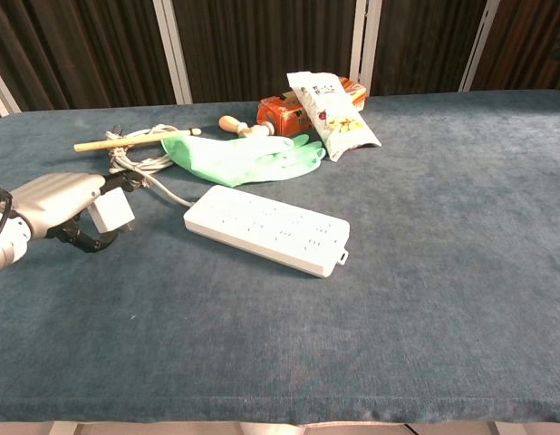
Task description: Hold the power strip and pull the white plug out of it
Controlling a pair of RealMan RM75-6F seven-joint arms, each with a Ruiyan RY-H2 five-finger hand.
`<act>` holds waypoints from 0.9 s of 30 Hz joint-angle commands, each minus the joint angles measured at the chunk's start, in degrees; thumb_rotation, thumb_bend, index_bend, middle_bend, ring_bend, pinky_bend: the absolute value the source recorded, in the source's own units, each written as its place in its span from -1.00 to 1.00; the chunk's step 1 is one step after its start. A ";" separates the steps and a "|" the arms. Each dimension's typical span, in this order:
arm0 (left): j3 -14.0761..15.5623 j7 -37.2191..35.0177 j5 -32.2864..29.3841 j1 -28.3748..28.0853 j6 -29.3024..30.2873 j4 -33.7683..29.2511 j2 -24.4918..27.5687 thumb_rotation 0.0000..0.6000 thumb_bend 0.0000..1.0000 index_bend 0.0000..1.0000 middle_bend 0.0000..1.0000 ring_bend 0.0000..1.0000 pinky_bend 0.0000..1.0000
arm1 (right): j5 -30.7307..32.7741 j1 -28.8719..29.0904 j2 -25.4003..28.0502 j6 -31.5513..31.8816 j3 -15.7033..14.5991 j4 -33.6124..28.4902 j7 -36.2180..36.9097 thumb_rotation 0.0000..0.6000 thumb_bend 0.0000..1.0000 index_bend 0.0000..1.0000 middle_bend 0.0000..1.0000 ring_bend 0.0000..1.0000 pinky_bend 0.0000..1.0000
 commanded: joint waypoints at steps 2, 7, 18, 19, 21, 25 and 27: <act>0.00 -0.94 0.46 0.56 0.85 -2.95 2.06 1.00 -0.18 -1.00 -0.92 -0.94 -0.70 | 1.23 -0.95 0.63 -0.62 0.23 -0.48 -0.57 1.00 -0.01 -1.00 -1.00 -1.00 -1.00; 0.86 -5.52 8.53 4.25 12.06 -8.90 6.73 1.00 -0.20 -1.00 -1.00 -1.00 -0.70 | 4.22 -3.95 2.71 0.67 0.09 -1.63 -3.03 1.00 -0.18 -1.00 -1.00 -1.00 -1.00; 16.06 -23.18 28.33 26.12 43.55 -14.51 23.33 1.00 -0.15 -1.00 -1.00 -1.00 -0.77 | 17.04 -17.30 -0.48 12.63 2.69 5.16 0.82 1.00 -0.67 -1.00 -1.00 -1.00 -1.00; 16.82 -22.32 28.46 26.77 43.29 -14.76 24.25 1.00 -0.15 -1.00 -1.00 -1.00 -0.77 | 17.06 -17.74 -0.57 13.52 3.08 5.68 0.42 1.00 -0.69 -1.00 -1.00 -1.00 -1.00; 17.68 -22.35 29.71 27.13 42.94 -15.50 25.96 1.00 -0.15 -1.00 -1.00 -1.00 -0.77 | 16.69 -18.84 -1.48 16.31 4.43 6.99 1.17 1.00 -0.70 -1.00 -1.00 -1.00 -1.00; 18.21 -22.62 28.09 26.27 37.22 -17.96 28.37 1.00 -0.15 -1.00 -1.00 -1.00 -0.77 | 15.65 -19.77 -1.37 16.41 4.83 7.35 3.41 1.00 -0.70 -1.00 -1.00 -1.00 -1.00; 18.20 -23.55 27.29 25.71 34.88 -18.98 29.49 1.00 -0.15 -1.00 -1.00 -1.00 -0.77 | 15.04 -19.80 -1.32 15.88 4.80 7.65 3.63 1.00 -0.70 -1.00 -1.00 -1.00 -1.00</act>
